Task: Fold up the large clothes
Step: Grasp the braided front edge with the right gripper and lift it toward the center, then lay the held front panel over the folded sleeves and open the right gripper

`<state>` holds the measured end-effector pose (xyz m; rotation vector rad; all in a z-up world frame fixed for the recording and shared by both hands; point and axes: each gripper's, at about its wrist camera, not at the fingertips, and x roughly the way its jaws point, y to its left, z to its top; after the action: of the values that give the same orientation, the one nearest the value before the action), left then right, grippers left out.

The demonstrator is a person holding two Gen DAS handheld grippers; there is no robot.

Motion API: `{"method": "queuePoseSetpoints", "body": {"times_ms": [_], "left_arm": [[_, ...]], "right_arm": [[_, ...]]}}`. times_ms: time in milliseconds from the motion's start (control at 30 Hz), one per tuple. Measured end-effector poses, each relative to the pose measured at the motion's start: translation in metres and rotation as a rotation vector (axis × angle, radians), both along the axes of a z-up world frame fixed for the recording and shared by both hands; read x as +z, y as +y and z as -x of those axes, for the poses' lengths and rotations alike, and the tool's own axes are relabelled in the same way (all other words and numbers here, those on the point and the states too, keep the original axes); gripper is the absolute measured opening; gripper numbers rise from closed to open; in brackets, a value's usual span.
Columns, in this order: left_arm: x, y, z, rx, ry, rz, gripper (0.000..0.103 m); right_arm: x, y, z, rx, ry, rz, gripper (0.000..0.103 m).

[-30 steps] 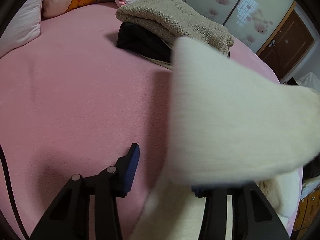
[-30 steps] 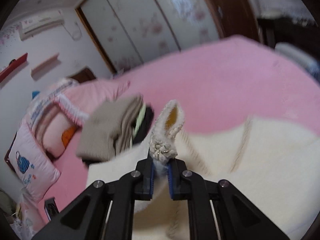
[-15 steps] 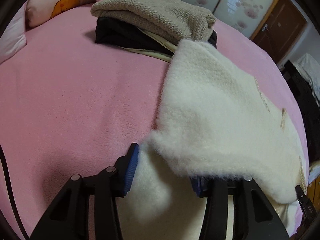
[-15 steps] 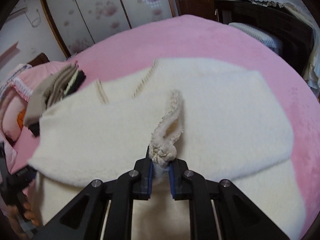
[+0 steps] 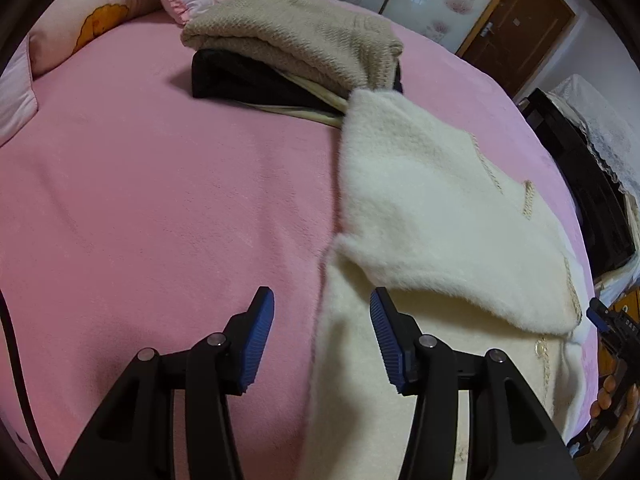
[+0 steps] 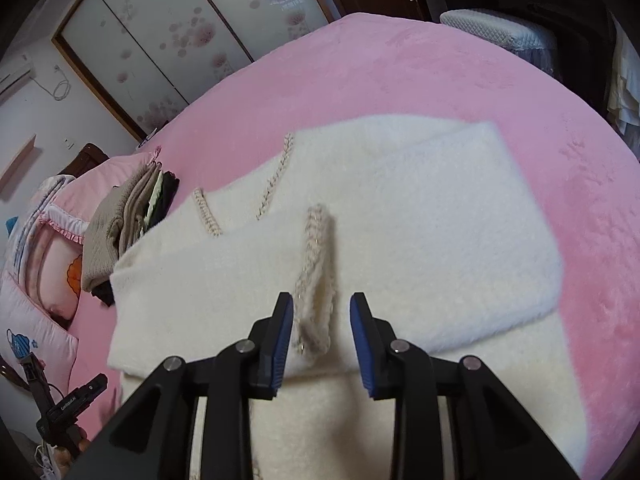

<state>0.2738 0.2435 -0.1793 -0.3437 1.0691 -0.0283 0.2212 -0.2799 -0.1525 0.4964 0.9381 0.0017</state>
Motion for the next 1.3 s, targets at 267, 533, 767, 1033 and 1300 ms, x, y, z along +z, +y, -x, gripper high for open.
{"method": "queuePoseSetpoints", "body": {"times_ms": [267, 533, 767, 1033, 1300], "left_arm": [[-0.019, -0.013, -0.041, -0.021, 0.049, 0.130, 0.049], [-0.039, -0.021, -0.059, -0.072, 0.107, 0.078, 0.057], [-0.029, -0.021, -0.045, -0.130, 0.107, 0.055, 0.057], [0.004, -0.003, -0.031, -0.137, 0.039, 0.092, 0.057], [0.032, -0.024, -0.043, -0.137, -0.037, 0.036, 0.057]], "right_arm": [[-0.022, 0.011, -0.040, 0.065, 0.057, 0.007, 0.030], [-0.042, 0.006, -0.090, 0.092, 0.103, -0.019, 0.030], [-0.043, 0.024, -0.108, 0.190, 0.082, 0.103, 0.017], [-0.044, 0.042, -0.102, 0.179, -0.002, 0.464, 0.011], [0.002, 0.049, -0.072, 0.087, -0.083, 0.446, 0.014]]}}
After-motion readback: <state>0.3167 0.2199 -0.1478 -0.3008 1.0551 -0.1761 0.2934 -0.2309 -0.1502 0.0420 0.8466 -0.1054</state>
